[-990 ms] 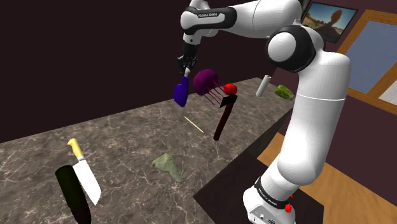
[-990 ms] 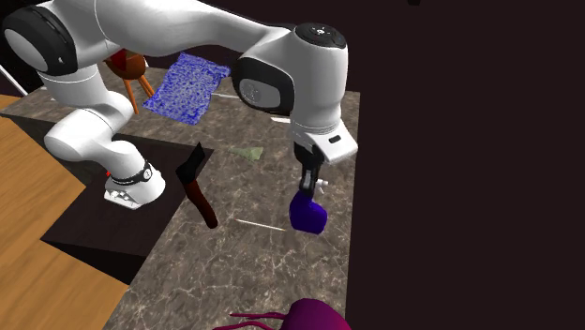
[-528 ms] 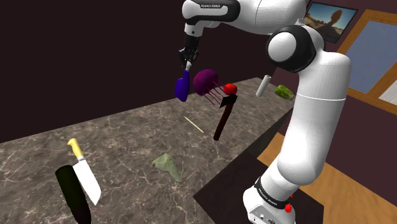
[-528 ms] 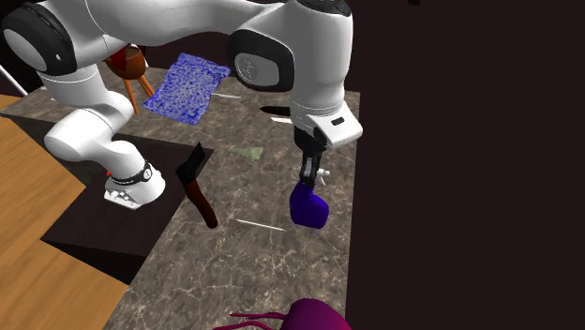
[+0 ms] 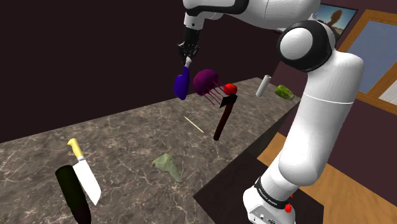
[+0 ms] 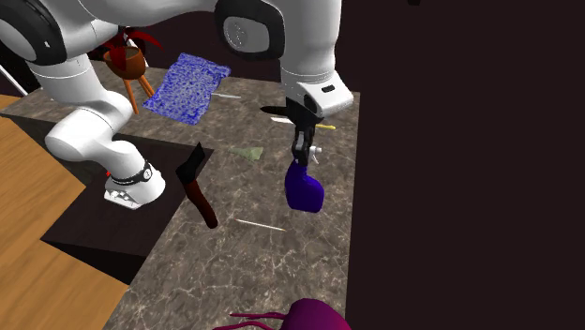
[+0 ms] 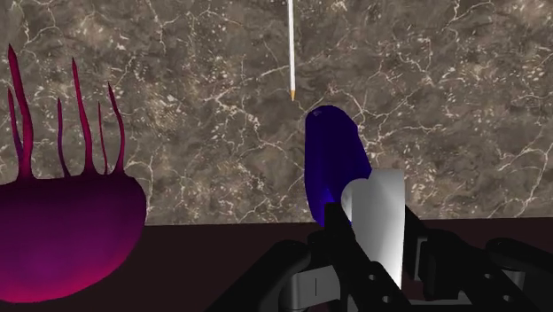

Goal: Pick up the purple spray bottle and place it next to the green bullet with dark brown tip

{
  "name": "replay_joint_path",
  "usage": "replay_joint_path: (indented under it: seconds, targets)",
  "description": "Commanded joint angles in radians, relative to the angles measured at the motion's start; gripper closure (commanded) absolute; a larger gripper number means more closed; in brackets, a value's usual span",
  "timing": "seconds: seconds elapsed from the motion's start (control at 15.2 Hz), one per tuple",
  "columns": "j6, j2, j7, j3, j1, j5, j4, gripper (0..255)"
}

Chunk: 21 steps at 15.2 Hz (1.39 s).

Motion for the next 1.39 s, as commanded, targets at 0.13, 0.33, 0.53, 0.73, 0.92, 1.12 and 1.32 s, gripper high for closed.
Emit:
replay_joint_path:
  seconds: [0.13, 0.33, 0.53, 0.73, 0.92, 1.12, 1.32]
  targets:
    - [0.001, -0.104, 0.072, 0.025, 0.046, -0.015, -0.104, 255]
    - [-0.006, -0.173, 0.129, 0.05, 0.079, -0.023, -0.166, 255]
    - [-0.02, -0.234, 0.188, 0.077, 0.11, -0.027, -0.214, 255]
    - [-0.038, -0.287, 0.249, 0.108, 0.14, -0.028, -0.25, 255]
    - [-0.059, -0.331, 0.31, 0.141, 0.17, -0.026, -0.274, 255]
    - [-0.084, -0.367, 0.374, 0.176, 0.199, -0.021, -0.287, 255]
    - [-0.11, -0.395, 0.438, 0.213, 0.228, -0.014, -0.288, 255]
